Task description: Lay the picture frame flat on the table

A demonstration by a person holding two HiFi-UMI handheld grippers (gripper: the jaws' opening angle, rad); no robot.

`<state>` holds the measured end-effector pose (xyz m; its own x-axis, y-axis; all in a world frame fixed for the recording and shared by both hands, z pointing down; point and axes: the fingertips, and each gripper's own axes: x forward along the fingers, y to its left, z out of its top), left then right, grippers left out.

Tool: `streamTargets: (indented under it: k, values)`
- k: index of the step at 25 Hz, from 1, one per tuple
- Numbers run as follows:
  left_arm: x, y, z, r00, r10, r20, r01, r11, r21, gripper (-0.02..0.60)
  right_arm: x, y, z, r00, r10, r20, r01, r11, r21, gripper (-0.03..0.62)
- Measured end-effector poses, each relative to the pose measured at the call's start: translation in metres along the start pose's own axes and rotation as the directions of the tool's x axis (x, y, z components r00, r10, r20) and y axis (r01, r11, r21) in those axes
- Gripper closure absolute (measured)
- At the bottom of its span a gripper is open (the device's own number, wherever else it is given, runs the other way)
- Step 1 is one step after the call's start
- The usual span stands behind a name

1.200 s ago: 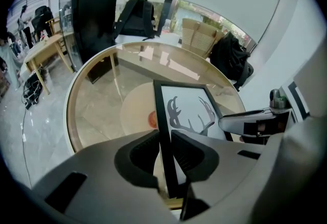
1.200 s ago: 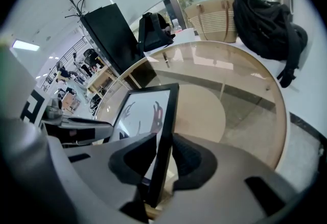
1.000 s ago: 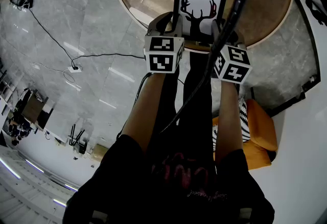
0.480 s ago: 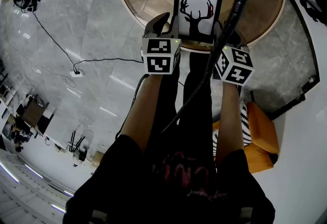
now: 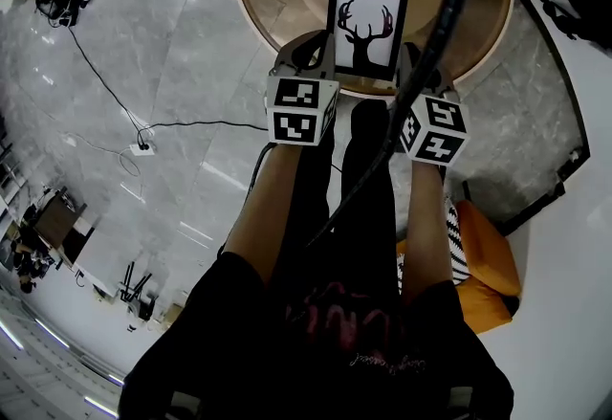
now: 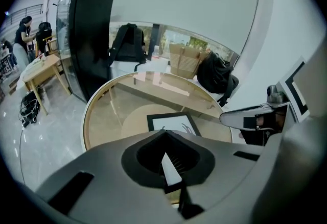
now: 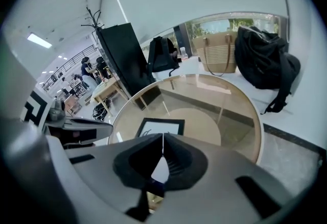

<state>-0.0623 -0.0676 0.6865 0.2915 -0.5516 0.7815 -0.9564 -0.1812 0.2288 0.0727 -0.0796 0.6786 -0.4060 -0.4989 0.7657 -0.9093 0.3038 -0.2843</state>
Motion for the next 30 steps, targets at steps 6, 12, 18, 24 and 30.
streamTargets:
  k: [6, 12, 18, 24, 30]
  values:
    - [-0.028, -0.012, 0.033, 0.997, -0.011, 0.082, 0.009, 1.0, 0.018, 0.571, -0.029, 0.016, 0.034, 0.997, 0.017, 0.08, -0.014, 0.999, -0.034, 0.572]
    - [-0.068, -0.031, 0.095, 0.979, -0.023, 0.2, 0.007, 0.997, 0.081, 0.571, -0.07, 0.036, 0.097, 0.981, 0.037, 0.191, -0.022, 0.997, -0.08, 0.574]
    - [-0.127, -0.047, 0.164, 0.943, -0.028, 0.331, -0.003, 0.996, 0.091, 0.571, -0.129, 0.061, 0.17, 0.939, 0.067, 0.339, -0.019, 0.99, -0.142, 0.574]
    - [-0.203, -0.054, 0.22, 0.891, -0.005, 0.453, -0.049, 0.993, 0.106, 0.571, -0.195, 0.088, 0.225, 0.886, 0.089, 0.455, -0.007, 0.984, -0.18, 0.574]
    - [-0.271, -0.059, 0.262, 0.836, 0.001, 0.549, -0.08, 0.99, 0.12, 0.571, -0.255, 0.104, 0.266, 0.83, 0.091, 0.55, 0.039, 0.975, -0.22, 0.574]
